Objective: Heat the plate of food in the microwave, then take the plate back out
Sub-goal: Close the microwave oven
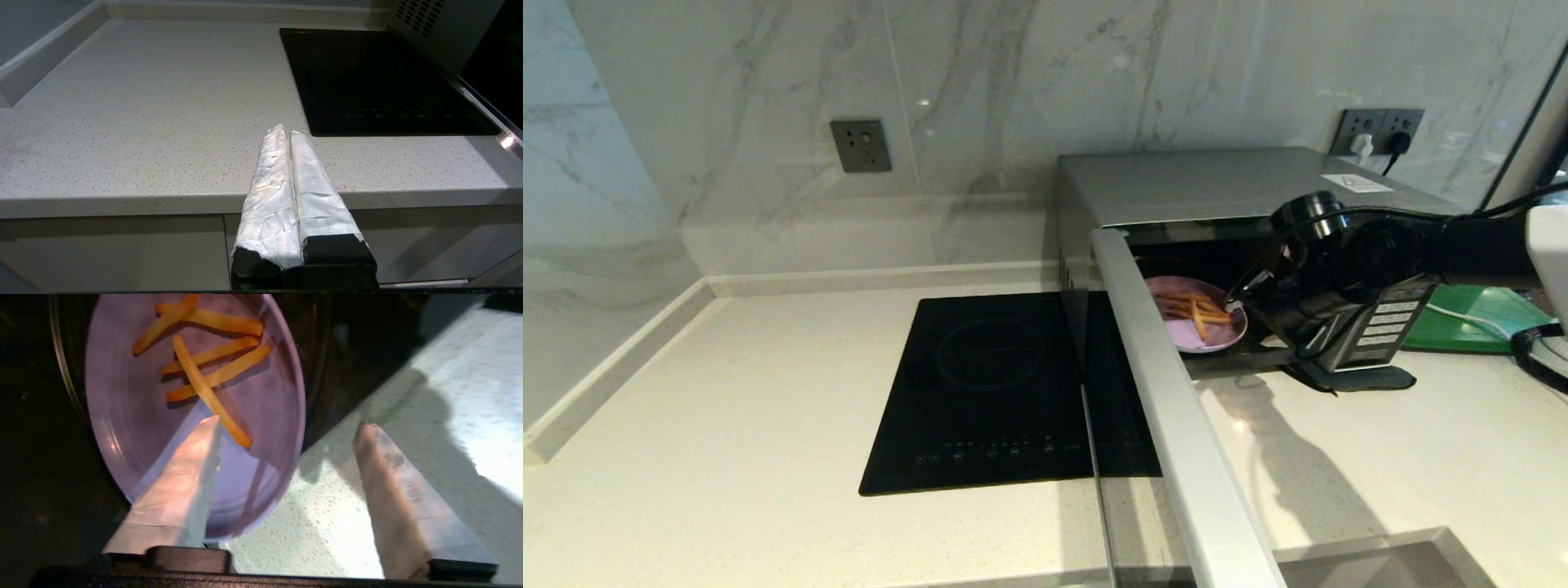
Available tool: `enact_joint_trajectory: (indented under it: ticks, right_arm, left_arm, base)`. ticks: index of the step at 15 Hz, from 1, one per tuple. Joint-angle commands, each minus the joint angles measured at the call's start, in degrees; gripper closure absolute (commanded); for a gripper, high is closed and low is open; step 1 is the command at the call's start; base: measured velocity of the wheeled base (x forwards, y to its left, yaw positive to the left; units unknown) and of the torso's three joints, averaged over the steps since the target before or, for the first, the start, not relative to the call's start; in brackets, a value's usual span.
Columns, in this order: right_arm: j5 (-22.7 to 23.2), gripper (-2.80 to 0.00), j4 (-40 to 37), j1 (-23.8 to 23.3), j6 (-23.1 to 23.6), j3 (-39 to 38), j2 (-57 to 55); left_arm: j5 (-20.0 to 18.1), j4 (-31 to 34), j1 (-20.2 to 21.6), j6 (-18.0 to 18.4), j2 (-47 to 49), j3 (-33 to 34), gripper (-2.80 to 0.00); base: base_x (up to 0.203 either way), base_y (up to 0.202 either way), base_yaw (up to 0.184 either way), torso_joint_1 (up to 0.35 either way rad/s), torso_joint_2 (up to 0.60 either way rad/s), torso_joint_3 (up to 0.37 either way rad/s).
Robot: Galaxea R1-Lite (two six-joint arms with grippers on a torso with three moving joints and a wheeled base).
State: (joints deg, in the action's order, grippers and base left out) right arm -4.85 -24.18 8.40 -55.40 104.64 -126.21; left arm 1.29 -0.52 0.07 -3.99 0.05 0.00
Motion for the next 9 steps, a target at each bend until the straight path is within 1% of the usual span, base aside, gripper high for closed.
enact_joint_trajectory:
  ticks: [1, 3, 7, 9]
  right_arm:
    - [-1.7, -2.8, -0.2, -0.1, 0.2, -4.8, 6.8]
    - [-3.1, -2.8, -0.2, -0.1, 2.4, -10.9, 13.2]
    - [-8.5, -2.8, 0.0, -0.1, 6.6, -25.9, 27.6]
    - [-10.0, -2.8, -0.1, -0.1, 7.8, -31.4, 34.9]
  left_arm:
    - [0.0, 0.0, 0.0, -0.1, 0.0, 0.0, 0.0]
    - [0.0, 0.0, 0.0, -0.1, 0.0, 0.0, 0.0]
    - [0.0, 0.0, 0.0, -0.1, 0.0, 0.0, 0.0]
    - [0.0, 0.0, 0.0, -0.1, 0.0, 0.0, 0.0]
  base:
    - [0.0, 0.0, 0.0, 0.0, 0.0, 0.0]
    - [0.0, 0.0, 0.0, 0.0, 0.0, 0.0]
    - [0.0, 0.0, 0.0, 0.0, 0.0, 0.0]
    - [0.0, 0.0, 0.0, 0.0, 0.0, 0.0]
